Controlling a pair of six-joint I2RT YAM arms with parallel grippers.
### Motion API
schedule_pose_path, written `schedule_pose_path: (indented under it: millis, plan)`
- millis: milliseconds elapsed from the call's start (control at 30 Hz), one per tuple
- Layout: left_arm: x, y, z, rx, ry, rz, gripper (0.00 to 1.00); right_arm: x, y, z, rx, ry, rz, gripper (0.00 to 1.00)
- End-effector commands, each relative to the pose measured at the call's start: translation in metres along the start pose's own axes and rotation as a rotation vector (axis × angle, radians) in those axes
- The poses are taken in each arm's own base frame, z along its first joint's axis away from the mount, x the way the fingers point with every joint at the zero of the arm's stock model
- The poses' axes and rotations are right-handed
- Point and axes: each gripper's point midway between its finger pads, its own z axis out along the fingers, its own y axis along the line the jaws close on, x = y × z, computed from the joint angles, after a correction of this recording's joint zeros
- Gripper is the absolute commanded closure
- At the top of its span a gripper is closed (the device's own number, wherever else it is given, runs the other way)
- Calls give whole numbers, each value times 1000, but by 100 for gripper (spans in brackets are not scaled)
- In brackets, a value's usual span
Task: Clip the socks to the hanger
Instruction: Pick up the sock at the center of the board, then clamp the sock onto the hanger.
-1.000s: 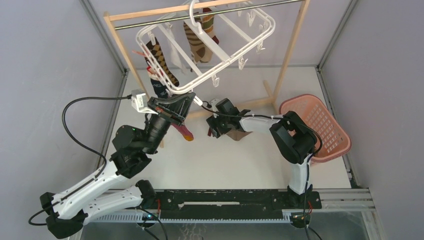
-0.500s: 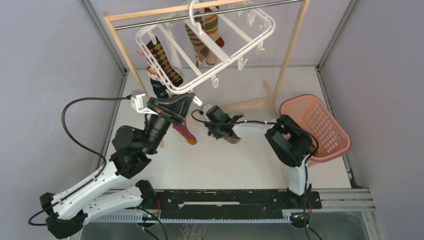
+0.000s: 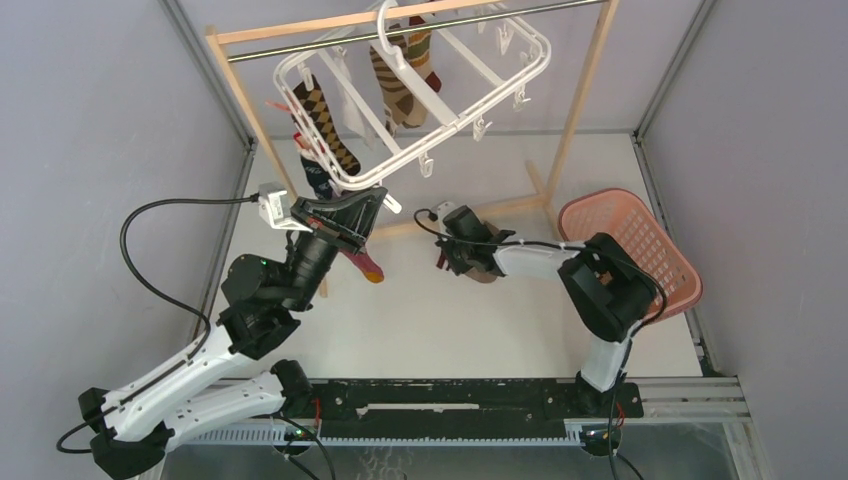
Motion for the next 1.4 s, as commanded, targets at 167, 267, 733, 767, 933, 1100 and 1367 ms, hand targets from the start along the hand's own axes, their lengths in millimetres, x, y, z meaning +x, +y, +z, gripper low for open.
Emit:
schedule_pose_path:
  millis: [167,267,733,767,933,1100,1367]
  plan:
    - [18,-2,-2,23,56,12,100,-90,-2,-125,78,-394,22,100]
    - [21,-2,0,26,65,12,100,-109,9,-161,54,-487,-2,100]
    - [27,-7,7,40,81,2,100,-157,53,-282,-190,-753,-5,100]
    - [27,-7,8,42,80,1,100,-159,59,-289,-220,-767,-10,100]
    - [27,-8,8,43,81,0,100,-166,81,-313,-320,-807,-48,100]
    - [28,-8,7,45,83,-3,100,-172,94,-327,-374,-832,-67,100]
    - [28,-7,6,44,81,-3,100,-178,107,-356,-450,-882,-85,100]
